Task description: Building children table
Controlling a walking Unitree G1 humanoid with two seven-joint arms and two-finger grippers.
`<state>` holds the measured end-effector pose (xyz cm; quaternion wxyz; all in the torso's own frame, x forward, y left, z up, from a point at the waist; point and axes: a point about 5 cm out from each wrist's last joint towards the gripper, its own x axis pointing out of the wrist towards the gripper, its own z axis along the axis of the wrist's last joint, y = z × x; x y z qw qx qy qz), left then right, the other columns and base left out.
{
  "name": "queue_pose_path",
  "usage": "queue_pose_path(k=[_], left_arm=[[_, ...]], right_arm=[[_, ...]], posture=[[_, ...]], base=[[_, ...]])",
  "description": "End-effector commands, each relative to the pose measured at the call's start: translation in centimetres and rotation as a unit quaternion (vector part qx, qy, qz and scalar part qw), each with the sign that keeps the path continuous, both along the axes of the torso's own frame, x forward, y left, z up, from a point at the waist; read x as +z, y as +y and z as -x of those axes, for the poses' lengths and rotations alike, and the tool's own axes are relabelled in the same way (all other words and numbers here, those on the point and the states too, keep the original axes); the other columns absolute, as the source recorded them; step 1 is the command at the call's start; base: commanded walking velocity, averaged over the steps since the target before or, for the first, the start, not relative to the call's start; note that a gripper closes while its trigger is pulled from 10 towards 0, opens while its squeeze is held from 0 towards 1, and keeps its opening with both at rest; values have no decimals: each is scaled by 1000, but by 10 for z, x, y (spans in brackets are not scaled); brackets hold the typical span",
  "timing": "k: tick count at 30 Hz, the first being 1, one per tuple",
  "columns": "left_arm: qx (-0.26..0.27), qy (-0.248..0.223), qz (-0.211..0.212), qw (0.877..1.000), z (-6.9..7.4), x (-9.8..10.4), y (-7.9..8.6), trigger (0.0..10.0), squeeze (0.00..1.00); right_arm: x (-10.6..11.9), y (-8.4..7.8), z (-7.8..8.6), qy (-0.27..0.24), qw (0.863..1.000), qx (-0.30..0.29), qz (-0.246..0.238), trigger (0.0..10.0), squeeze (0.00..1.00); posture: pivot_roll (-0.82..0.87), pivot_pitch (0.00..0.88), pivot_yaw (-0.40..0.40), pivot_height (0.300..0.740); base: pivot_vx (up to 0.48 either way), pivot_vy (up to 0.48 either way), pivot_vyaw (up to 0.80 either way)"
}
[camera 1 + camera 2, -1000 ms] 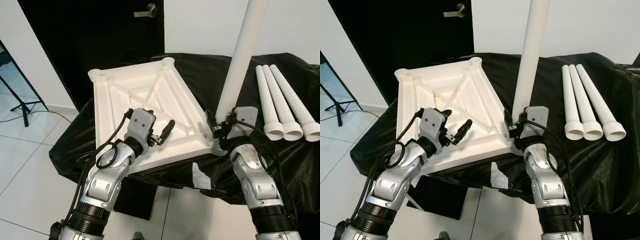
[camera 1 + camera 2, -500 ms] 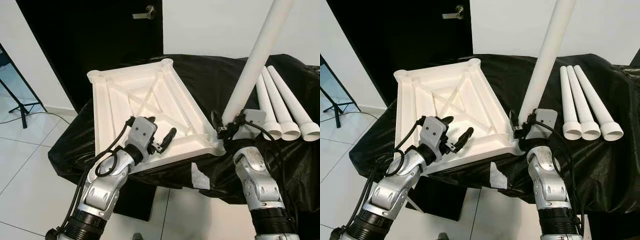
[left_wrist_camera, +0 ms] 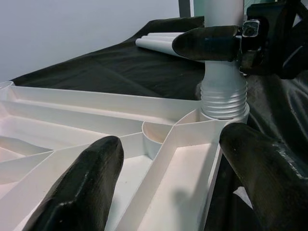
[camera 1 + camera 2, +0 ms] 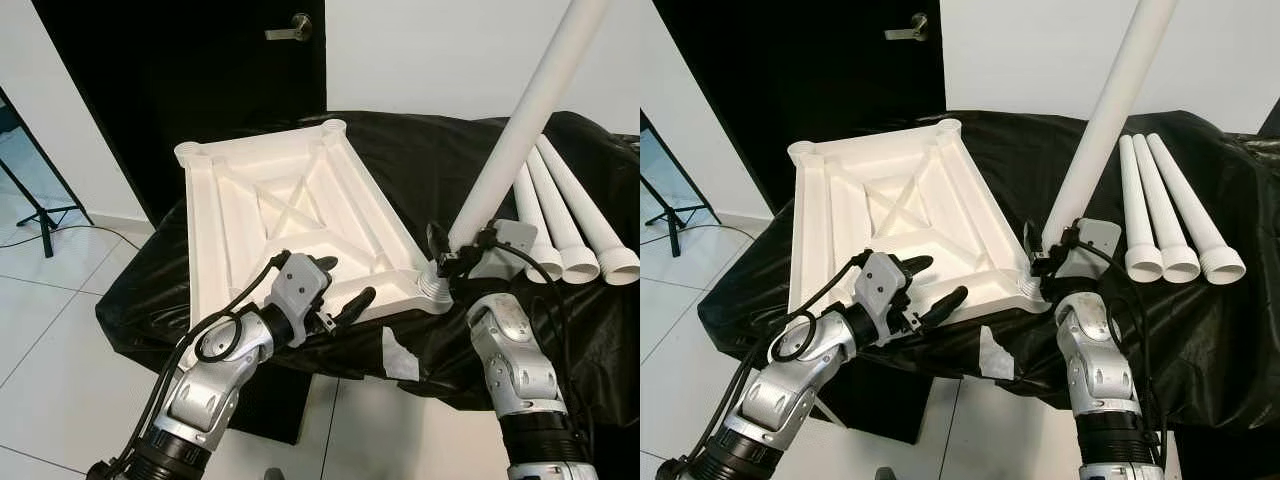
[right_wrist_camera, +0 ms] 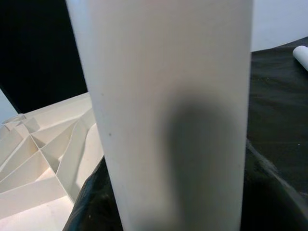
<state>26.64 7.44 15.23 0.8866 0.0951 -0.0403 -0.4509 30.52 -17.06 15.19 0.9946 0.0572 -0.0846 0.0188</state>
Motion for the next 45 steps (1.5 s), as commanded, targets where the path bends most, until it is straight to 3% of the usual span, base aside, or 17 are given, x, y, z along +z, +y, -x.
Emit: queue_pose_path(k=[1,10,21,29,33,34,45], left_arm=[[-9,-4,-3,1000,3,1,0,10000,0],[-19,-3,-7,1000,4,0,1,10000,0],[-20,-3,-10,1000,4,1,2,10000,0],[-21,-5,-10,1000,4,2,2,10000,0],[-22,-4,-11,1000,5,2,3,10000,0],[-23,-4,-13,1000,5,2,3,10000,0],[-22,-6,-14,1000,4,3,4,10000,0]], right_arm=[[-18,0,2,39,999,1,-3,10000,0],[-28,19,14,8,991,82,104,10000,0],[-36,25,24,-15,980,135,143,10000,0],[-42,26,27,-18,979,149,139,10000,0],[-52,23,27,8,986,145,86,10000,0],[-57,23,27,22,987,148,53,10000,0],[-61,25,21,40,987,155,27,10000,0]], posture=[[37,0,12,740],[37,0,22,740],[34,0,26,740],[39,0,29,740],[40,0,37,740],[41,0,37,740],[46,0,38,740]], base=[[0,0,0],[0,0,0],[0,0,0],[0,0,0],[0,0,0],[0,0,0],[0,0,0]])
